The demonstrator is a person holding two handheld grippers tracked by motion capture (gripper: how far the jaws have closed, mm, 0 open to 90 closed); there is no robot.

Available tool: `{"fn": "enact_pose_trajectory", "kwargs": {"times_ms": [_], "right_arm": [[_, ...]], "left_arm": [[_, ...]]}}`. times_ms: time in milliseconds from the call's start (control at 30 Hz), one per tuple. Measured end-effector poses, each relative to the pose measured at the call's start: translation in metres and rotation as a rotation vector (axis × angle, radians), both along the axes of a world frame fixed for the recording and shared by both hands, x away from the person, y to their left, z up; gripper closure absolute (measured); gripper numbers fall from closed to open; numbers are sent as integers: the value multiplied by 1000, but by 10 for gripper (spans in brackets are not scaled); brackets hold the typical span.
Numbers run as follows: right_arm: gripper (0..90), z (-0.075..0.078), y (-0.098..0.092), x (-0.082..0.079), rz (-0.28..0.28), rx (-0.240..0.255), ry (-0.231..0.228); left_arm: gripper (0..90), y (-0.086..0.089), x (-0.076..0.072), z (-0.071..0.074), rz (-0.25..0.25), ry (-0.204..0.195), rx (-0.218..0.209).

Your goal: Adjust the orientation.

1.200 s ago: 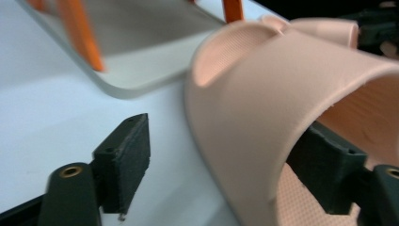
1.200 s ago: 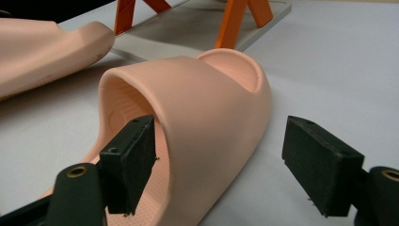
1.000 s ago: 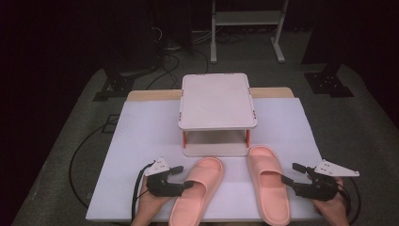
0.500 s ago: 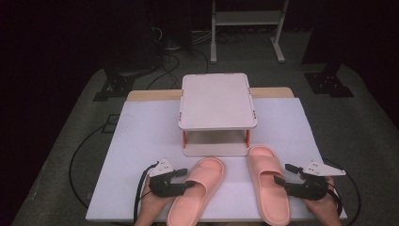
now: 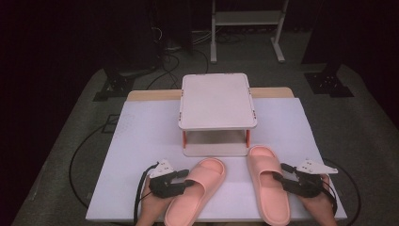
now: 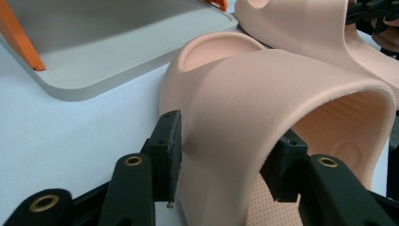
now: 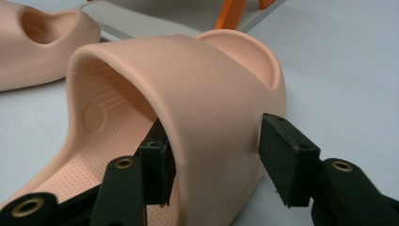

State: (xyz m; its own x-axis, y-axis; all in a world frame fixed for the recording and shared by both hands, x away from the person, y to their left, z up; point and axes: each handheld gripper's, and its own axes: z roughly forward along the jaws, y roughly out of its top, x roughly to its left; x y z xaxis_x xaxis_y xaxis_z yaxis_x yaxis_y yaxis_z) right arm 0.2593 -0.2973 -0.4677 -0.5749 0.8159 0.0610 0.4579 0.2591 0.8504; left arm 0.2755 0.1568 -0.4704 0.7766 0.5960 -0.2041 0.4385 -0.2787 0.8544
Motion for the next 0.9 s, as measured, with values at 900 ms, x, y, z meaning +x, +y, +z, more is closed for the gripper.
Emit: {"fn": "enact_pose_trajectory", "kwargs": {"times_ms": [900], "right_arm": [[735, 5, 1, -6, 1, -47, -15]], "left_arm": [[635, 11, -1, 7, 32, 6, -43]]}}
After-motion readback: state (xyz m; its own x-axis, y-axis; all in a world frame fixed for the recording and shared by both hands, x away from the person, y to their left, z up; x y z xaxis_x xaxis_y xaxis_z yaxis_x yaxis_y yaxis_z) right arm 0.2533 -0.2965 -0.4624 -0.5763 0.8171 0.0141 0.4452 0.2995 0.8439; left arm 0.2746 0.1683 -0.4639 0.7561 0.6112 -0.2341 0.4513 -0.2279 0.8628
